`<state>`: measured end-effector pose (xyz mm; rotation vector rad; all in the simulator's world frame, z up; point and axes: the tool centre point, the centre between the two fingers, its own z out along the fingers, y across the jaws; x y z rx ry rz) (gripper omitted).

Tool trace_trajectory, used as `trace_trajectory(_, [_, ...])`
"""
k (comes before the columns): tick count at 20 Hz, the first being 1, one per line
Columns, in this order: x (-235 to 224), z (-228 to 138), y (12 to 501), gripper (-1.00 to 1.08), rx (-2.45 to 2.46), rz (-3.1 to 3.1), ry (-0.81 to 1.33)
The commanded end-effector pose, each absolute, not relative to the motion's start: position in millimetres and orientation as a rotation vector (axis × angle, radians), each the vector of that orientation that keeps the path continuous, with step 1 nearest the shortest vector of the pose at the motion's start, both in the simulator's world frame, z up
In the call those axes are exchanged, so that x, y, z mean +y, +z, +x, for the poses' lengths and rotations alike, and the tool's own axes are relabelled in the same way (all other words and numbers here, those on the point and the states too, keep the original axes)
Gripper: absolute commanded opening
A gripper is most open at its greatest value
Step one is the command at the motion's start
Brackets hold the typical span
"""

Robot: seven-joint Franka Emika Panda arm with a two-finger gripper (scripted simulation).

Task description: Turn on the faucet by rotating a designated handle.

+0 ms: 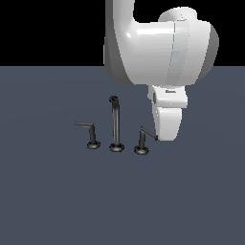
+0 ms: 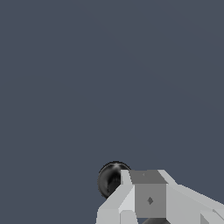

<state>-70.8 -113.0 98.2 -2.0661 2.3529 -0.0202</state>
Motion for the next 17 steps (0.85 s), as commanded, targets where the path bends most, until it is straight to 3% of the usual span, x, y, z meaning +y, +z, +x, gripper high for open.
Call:
trace_trajectory(1, [-107, -86, 98, -1.00, 2.356, -2.076, -0.002])
trace_trajectory(5, [-112, -88, 98, -1.00, 2.366, -2.061, -0.010])
trace_trajectory(17, [-61, -109, 98, -1.00, 2.359, -2.074, 0.000])
